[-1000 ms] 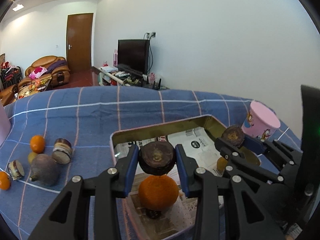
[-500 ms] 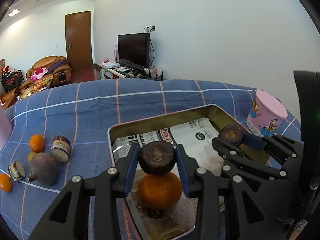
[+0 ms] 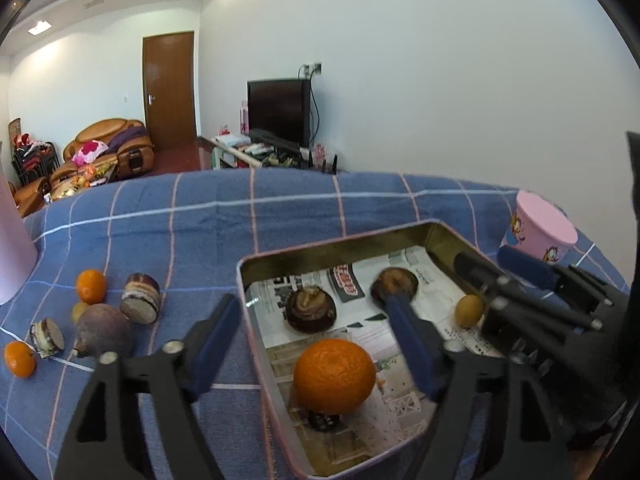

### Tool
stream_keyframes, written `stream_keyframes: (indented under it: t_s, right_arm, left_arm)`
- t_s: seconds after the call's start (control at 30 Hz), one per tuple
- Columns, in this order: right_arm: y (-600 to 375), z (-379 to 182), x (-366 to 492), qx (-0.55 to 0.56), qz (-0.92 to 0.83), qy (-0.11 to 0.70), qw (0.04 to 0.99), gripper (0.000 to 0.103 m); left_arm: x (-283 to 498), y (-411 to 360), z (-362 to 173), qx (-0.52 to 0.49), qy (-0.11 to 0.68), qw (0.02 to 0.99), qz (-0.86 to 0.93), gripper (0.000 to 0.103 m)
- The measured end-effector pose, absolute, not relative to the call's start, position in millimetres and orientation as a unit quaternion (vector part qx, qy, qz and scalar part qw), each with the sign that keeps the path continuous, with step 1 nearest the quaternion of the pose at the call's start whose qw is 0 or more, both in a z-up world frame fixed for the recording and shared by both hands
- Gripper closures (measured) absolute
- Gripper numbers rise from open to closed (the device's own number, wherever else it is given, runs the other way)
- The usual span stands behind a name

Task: Organize fruits
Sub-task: 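Lift both open tools away from the tin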

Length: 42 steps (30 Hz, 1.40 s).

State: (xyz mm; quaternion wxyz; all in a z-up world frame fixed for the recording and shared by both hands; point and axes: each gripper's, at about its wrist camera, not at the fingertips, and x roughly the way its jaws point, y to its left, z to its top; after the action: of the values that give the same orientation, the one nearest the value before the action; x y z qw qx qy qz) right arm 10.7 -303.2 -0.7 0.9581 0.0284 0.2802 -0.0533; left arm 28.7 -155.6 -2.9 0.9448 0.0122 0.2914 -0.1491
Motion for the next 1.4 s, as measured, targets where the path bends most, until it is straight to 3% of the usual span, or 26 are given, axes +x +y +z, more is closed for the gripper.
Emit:
stream_keyframes:
  t_s: [0.07,0.17,0.6,1.4]
  right_arm:
    - [-307,7,1,0.041,-0.059,0.242,0.968,0.044]
    - [-309,15,-12,0.042,-0.072,0.187,0.979,0.033]
    - [-306,16,-27,0.042,-0.107,0.142,0.983,0.033]
    - [-286,20,-62,0.057,-0.142,0.143,0.978,0.033]
  left_arm:
    - [24,-150,3,0.008,0.265,0.955,-0.133,0.005]
    - [19,-141,11,0.007,0.23,0.968,-0.101,0.001]
    - [22,-122,7,0.016,0.221,0.974,-0.047,0.0]
    - [-3,-95,6,0.006,0.219,0.974,-0.065,0.0]
